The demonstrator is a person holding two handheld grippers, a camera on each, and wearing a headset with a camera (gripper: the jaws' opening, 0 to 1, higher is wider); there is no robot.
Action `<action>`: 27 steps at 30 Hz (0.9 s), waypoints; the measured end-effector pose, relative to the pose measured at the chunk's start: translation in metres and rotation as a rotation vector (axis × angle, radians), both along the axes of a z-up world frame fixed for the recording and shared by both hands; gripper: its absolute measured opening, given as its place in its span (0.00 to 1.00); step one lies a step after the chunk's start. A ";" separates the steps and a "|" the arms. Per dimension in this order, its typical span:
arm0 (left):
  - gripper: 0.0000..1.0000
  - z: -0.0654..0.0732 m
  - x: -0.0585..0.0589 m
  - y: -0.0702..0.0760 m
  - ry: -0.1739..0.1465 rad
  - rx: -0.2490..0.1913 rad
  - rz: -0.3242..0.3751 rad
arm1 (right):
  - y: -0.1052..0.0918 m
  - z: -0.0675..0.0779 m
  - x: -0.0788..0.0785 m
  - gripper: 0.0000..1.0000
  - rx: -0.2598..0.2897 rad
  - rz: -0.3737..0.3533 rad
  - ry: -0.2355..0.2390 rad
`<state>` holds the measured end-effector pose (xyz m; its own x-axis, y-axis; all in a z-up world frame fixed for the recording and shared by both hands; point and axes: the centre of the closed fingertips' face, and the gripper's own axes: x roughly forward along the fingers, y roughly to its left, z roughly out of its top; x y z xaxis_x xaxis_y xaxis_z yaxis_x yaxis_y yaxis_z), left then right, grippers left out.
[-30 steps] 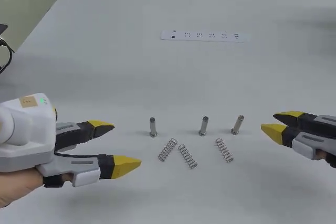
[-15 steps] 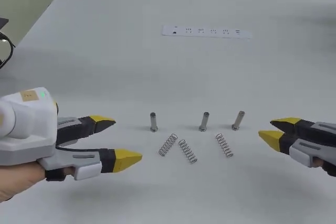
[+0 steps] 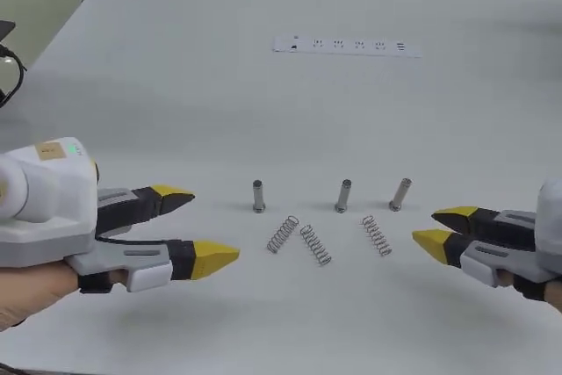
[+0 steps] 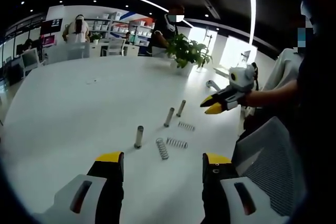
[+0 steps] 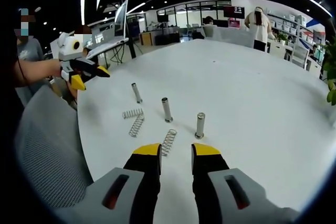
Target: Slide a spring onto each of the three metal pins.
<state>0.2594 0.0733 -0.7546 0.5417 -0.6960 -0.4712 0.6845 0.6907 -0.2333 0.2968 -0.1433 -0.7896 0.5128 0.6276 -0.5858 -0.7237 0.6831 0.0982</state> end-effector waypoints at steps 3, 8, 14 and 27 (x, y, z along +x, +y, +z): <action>0.55 0.000 0.000 0.000 0.001 -0.001 0.002 | 0.004 -0.004 0.001 0.20 -0.022 0.001 0.023; 0.55 -0.001 -0.001 0.000 0.002 0.000 0.001 | 0.018 -0.008 0.001 0.20 -0.033 0.014 0.055; 0.55 -0.001 -0.002 0.000 0.002 0.001 -0.002 | 0.029 -0.017 0.003 0.20 -0.084 0.050 0.069; 0.55 0.000 -0.001 0.003 -0.003 0.005 -0.004 | 0.034 -0.036 0.007 0.19 -0.148 0.070 0.143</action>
<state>0.2586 0.0765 -0.7549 0.5405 -0.6959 -0.4728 0.6877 0.6892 -0.2281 0.3042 -0.1092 -0.8258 0.3757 0.5604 -0.7381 -0.7559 0.6461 0.1057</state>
